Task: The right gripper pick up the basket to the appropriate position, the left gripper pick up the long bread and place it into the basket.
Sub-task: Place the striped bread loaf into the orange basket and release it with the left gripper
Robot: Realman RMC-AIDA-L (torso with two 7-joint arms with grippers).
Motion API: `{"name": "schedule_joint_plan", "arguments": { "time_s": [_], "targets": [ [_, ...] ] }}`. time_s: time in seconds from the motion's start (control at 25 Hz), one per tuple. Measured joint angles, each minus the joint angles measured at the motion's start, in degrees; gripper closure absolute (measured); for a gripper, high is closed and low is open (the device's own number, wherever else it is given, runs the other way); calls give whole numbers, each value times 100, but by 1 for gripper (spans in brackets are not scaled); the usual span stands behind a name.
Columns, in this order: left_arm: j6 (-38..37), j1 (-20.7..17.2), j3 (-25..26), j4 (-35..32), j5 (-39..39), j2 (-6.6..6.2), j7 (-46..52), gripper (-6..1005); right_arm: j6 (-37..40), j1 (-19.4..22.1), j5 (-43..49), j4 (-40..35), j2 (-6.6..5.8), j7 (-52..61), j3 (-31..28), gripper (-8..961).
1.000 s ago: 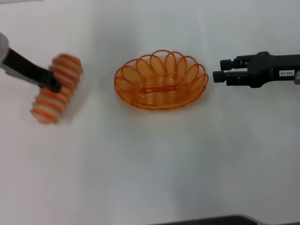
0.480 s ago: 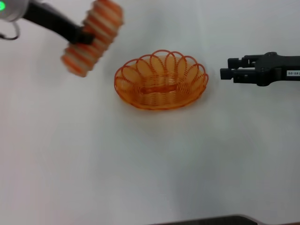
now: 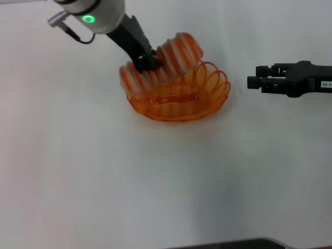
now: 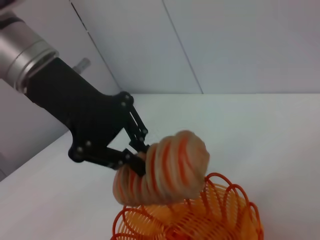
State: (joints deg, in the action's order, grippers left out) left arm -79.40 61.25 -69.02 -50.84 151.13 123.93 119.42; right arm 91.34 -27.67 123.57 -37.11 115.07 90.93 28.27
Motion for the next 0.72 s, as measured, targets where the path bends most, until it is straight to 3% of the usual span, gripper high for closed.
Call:
{"name": "schedule_joint_plan", "arguments": {
  "time_s": [0.36,0.72],
  "targets": [
    [-8,372,-146,566,-220,17,-137,860,-9,3,0,2,43,-10,-7,376],
    [47,303,-89,543,-487,17,-160,736,-30,-47,0,2,64,-17,7,376]
  ]
}}
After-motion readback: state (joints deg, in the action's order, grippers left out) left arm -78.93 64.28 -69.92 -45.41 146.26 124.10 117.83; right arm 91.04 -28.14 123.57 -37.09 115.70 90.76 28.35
